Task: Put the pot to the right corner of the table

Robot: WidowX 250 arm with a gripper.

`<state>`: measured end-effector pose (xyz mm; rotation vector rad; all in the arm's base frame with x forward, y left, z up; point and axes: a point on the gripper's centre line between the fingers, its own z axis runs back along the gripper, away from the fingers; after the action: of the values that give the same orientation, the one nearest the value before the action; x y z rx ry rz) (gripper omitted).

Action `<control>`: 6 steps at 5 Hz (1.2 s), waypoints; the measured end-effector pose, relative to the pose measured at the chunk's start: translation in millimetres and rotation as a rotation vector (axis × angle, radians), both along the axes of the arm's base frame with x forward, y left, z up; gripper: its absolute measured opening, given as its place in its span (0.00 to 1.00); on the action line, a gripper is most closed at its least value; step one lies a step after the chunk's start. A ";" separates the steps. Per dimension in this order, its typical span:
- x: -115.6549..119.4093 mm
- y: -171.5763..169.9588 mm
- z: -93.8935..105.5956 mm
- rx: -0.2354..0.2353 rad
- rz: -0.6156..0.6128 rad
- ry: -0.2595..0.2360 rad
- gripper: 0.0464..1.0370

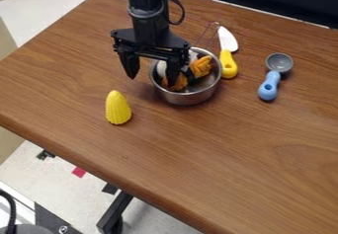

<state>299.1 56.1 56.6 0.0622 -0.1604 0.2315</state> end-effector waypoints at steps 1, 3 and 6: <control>0.6 1.3 -3.8 0.029 -0.015 0.002 0.96; -5.0 2.8 -17.0 0.043 0.006 0.064 0.96; -1.9 14.6 -19.5 0.044 0.026 0.047 0.64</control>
<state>297.3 70.6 37.1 0.1135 -0.1181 0.2521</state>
